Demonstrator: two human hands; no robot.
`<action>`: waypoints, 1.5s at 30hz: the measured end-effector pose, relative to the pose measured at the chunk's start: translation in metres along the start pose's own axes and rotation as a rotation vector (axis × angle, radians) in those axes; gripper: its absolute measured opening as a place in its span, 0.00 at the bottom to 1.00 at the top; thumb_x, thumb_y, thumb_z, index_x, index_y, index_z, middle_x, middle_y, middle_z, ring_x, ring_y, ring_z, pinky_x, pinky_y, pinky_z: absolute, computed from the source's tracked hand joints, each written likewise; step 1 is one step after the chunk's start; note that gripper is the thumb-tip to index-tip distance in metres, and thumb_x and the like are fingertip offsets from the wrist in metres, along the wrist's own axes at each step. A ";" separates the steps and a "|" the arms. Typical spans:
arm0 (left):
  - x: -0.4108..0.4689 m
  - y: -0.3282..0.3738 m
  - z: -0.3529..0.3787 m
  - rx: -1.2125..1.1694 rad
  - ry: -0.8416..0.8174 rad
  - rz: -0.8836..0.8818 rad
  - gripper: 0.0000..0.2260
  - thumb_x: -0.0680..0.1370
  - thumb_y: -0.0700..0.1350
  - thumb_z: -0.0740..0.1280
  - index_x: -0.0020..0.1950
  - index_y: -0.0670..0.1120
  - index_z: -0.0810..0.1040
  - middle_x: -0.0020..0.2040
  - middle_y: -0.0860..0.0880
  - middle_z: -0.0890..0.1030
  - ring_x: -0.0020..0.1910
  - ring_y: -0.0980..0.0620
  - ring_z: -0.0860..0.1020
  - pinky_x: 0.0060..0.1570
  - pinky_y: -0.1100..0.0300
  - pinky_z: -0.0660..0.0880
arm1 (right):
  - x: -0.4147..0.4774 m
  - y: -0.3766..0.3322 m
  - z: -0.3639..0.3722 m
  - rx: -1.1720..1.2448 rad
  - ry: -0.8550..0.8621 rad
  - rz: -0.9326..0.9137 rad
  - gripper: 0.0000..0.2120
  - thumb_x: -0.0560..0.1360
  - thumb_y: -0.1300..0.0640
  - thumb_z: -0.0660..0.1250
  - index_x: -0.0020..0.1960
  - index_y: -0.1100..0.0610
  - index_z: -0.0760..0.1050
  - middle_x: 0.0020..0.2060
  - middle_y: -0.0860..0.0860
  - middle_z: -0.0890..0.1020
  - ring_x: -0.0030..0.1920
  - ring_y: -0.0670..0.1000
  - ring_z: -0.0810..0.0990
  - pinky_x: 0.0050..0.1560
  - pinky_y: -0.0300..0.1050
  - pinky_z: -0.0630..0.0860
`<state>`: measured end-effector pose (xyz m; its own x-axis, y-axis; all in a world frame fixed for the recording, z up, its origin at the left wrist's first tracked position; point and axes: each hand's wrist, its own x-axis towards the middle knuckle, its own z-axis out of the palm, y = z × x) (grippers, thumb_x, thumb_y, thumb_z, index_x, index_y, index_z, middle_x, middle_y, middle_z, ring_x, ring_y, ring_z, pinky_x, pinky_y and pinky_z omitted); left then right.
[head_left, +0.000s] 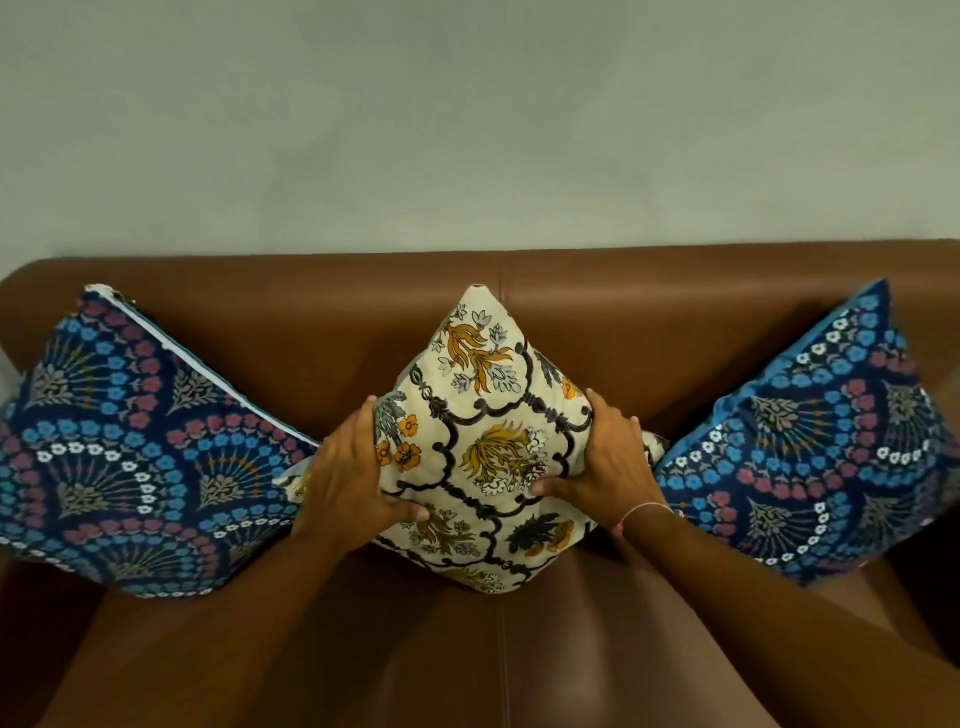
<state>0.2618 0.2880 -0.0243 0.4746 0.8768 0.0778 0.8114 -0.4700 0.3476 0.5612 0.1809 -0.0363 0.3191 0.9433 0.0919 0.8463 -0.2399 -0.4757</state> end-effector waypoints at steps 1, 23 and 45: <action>-0.003 0.002 -0.002 0.027 0.060 0.051 0.65 0.55 0.78 0.70 0.79 0.43 0.48 0.76 0.39 0.62 0.75 0.40 0.62 0.72 0.39 0.62 | -0.005 0.001 -0.004 -0.002 0.015 -0.018 0.63 0.57 0.22 0.69 0.78 0.56 0.48 0.72 0.54 0.67 0.73 0.56 0.63 0.76 0.63 0.50; 0.048 0.358 0.124 -0.117 -0.225 0.100 0.62 0.57 0.83 0.59 0.79 0.48 0.48 0.77 0.45 0.62 0.74 0.42 0.61 0.70 0.43 0.63 | -0.039 0.320 -0.245 -0.116 -0.155 0.187 0.61 0.52 0.23 0.73 0.74 0.55 0.60 0.69 0.56 0.71 0.69 0.60 0.69 0.68 0.60 0.68; 0.054 0.388 0.158 -0.075 -0.166 -0.011 0.66 0.56 0.64 0.80 0.78 0.46 0.40 0.70 0.42 0.67 0.71 0.41 0.64 0.73 0.44 0.60 | -0.034 0.326 -0.210 -0.120 0.035 0.220 0.64 0.48 0.40 0.84 0.75 0.52 0.53 0.63 0.56 0.74 0.64 0.62 0.70 0.64 0.68 0.67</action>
<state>0.6566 0.1367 -0.0329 0.5206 0.8501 -0.0795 0.7921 -0.4462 0.4165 0.9159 0.0220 -0.0108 0.5142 0.8572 0.0291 0.7986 -0.4661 -0.3809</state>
